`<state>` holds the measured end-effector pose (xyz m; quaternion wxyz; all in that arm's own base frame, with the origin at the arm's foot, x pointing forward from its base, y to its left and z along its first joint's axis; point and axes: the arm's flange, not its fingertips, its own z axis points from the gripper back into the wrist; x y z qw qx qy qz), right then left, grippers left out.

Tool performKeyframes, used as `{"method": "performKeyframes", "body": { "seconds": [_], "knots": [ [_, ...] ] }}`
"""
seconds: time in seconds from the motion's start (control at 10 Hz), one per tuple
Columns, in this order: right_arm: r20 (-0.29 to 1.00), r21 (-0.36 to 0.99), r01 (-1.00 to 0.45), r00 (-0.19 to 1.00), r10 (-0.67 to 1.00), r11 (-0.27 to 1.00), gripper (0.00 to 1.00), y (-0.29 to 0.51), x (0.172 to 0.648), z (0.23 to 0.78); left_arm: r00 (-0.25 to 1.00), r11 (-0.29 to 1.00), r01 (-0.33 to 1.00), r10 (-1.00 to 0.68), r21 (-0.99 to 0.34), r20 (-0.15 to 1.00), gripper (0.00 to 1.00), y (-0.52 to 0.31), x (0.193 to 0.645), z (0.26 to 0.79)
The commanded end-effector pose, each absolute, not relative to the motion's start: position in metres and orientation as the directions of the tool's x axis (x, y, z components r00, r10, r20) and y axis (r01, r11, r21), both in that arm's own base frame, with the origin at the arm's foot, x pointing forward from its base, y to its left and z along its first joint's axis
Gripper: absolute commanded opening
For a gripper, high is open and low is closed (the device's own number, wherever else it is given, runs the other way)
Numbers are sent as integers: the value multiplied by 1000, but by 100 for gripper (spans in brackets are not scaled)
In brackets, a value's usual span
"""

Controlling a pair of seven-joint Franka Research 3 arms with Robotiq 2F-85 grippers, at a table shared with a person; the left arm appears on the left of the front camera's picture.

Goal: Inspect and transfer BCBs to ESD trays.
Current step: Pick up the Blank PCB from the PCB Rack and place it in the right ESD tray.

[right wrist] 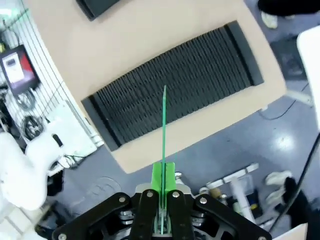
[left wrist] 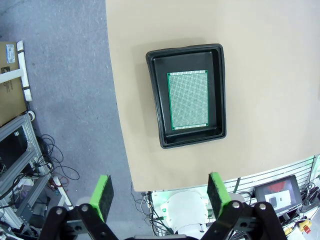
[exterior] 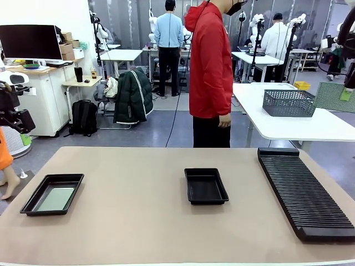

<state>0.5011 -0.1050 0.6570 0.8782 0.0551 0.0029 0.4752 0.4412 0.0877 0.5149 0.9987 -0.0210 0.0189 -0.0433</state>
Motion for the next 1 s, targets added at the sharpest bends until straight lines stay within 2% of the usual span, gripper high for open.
{"method": "performKeyframes", "body": {
  "seconds": [0.0,0.2,0.4,0.7,0.9],
  "knots": [
    [53,163,-734,673,737,659,3,-84,478,643,996,995,86,-87,-43,-32,100,87,440,514],
    [56,223,-638,763,644,737,3,-73,466,626,996,995,86,-87,-43,-32,100,87,440,514],
    [114,264,-491,870,479,830,3,-57,451,603,996,995,86,-87,-43,-32,100,87,440,514],
    [99,363,-301,954,285,882,3,-20,428,566,996,995,86,-87,-43,-32,100,87,440,514],
    [98,455,-173,985,144,874,3,13,419,538,996,995,86,-87,-43,-32,100,87,440,514]
  ]
}}
